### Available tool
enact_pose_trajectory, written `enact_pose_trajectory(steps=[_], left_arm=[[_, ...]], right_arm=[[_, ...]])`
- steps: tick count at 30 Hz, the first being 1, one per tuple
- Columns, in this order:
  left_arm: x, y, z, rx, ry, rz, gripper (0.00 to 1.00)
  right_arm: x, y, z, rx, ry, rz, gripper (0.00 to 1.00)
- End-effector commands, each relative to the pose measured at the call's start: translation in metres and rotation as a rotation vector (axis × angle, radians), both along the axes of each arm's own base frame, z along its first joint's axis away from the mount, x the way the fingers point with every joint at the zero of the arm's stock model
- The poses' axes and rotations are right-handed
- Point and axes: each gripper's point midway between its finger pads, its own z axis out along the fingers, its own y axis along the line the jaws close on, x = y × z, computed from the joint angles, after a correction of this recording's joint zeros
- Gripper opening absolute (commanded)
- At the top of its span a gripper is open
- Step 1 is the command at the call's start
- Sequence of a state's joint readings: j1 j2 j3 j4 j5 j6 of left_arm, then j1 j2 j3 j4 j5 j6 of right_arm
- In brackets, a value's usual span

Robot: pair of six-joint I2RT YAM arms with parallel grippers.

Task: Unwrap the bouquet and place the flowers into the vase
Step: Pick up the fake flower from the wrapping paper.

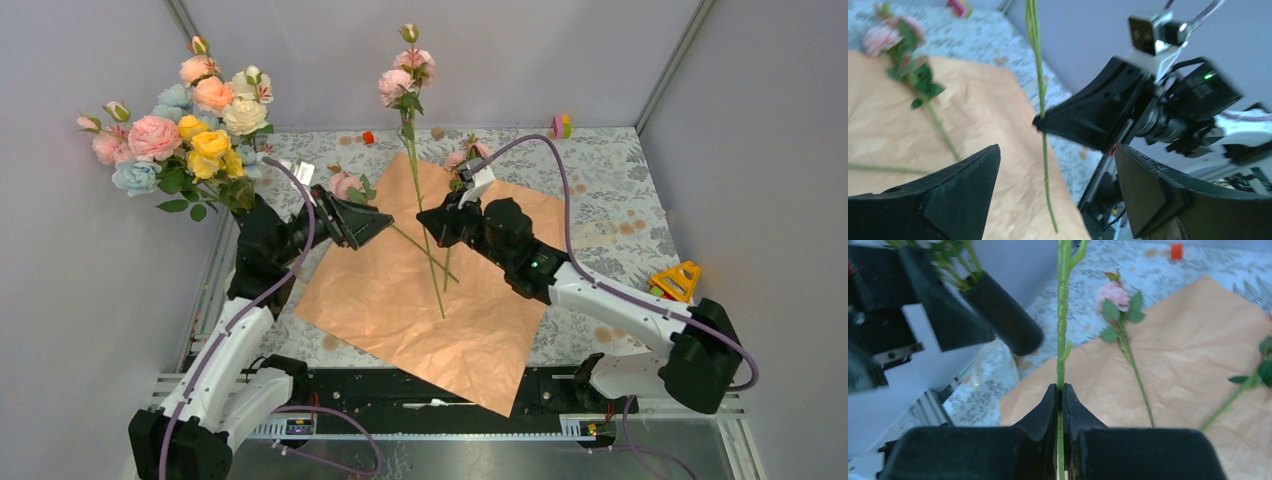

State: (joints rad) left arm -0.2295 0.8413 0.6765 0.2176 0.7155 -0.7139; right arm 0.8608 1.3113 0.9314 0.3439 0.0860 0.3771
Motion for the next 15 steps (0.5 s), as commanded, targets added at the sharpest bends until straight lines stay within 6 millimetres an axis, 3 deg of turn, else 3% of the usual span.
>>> enact_pose_trajectory(steps=[1,7,15], left_arm=[[-0.026,-0.011,0.100,-0.160,-0.215,-0.143,0.90],[-0.029,-0.013,0.124,-0.198,-0.241,-0.161,0.90],[-0.018,-0.010,0.114,-0.203,-0.172,-0.105,0.90]], right_arm=[[-0.030,0.010,0.059,0.098,-0.156,0.192,0.00],[-0.063,0.021,0.092,0.157,-0.199,0.377,0.00],[-0.082,0.034,0.100,0.178,-0.192,0.510,0.00]])
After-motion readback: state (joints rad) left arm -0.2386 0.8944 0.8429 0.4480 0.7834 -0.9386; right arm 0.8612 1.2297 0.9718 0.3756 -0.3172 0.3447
